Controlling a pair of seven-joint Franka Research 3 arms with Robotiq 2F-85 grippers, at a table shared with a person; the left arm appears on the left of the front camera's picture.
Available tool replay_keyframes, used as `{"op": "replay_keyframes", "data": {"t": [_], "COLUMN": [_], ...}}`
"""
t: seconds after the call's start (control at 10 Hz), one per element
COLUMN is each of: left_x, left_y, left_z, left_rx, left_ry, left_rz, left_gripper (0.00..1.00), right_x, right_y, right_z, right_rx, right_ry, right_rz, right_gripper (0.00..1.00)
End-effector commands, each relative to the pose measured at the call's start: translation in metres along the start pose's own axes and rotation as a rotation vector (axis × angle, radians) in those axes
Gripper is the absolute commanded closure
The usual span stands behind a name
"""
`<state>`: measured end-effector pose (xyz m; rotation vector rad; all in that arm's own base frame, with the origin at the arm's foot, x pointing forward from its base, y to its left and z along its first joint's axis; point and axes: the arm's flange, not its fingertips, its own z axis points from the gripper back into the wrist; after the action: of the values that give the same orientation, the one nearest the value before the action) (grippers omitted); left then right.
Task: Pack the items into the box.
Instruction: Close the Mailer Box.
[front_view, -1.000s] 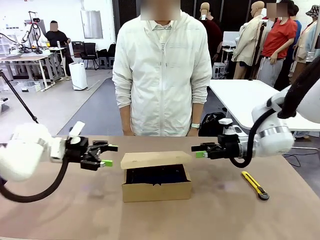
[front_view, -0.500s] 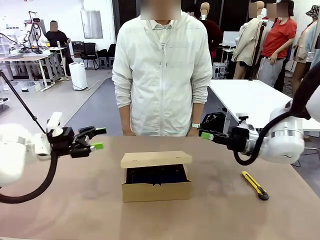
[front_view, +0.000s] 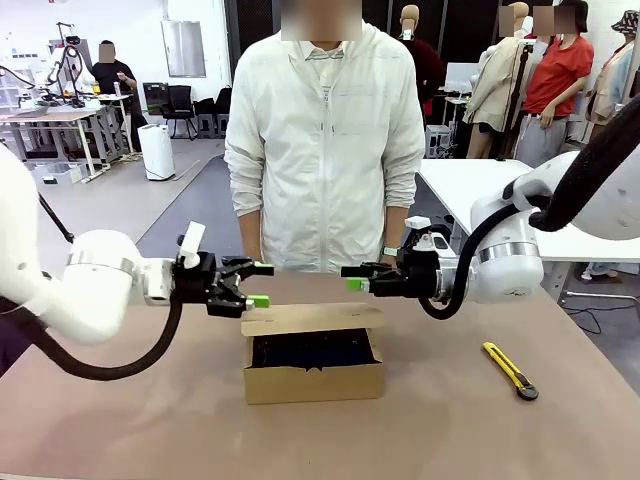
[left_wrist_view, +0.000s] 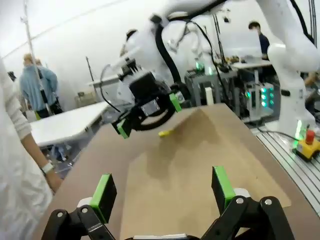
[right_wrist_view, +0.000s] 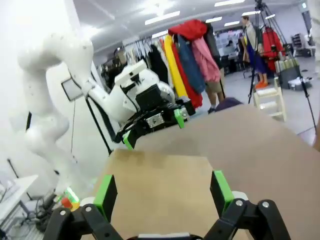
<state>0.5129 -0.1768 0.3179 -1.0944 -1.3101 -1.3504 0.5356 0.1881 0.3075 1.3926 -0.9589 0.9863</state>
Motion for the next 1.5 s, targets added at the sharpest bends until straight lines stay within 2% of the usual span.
{"op": "replay_keyframes", "data": {"t": [0.0,0.2,0.3,0.5,0.6,1.0,1.2,1.4], "left_x": [-0.007,-0.020,-0.027,-0.035,-0.038,-0.067,-0.067,-0.053], "left_y": [0.001,-0.013,-0.020,-0.028,-0.029,-0.026,-0.025,-0.027], "left_z": [-0.002,-0.006,-0.006,-0.001,0.001,0.001,0.005,0.015], "left_rx": [-0.044,-0.027,-0.023,-0.008,-0.008,-0.042,-0.021,0.006], "left_ry": [0.054,0.107,0.121,0.146,0.171,0.317,0.299,0.260], "left_rz": [0.012,0.024,0.030,0.047,0.059,0.112,0.100,0.055], "left_gripper": [0.00,0.00,0.00,0.00,0.00,0.00,0.00,0.00], "right_x": [-0.007,-0.025,-0.037,-0.063,-0.071,-0.083,-0.081,-0.076], "right_y": [0.006,0.015,0.016,0.013,0.011,0.006,0.006,0.007], "right_z": [0.002,0.005,0.006,0.003,0.003,0.012,0.013,0.013], "right_rx": [-0.023,-0.045,-0.103,-0.138,-0.147,-0.154,-0.145,-0.129], "right_ry": [0.069,0.083,0.109,0.202,0.217,0.224,0.221,0.207], "right_rz": [0.065,0.067,0.074,0.073,0.067,0.042,0.047,0.047], "right_gripper": [0.00,0.00,0.00,0.00,0.00,0.00,0.00,0.00]}}
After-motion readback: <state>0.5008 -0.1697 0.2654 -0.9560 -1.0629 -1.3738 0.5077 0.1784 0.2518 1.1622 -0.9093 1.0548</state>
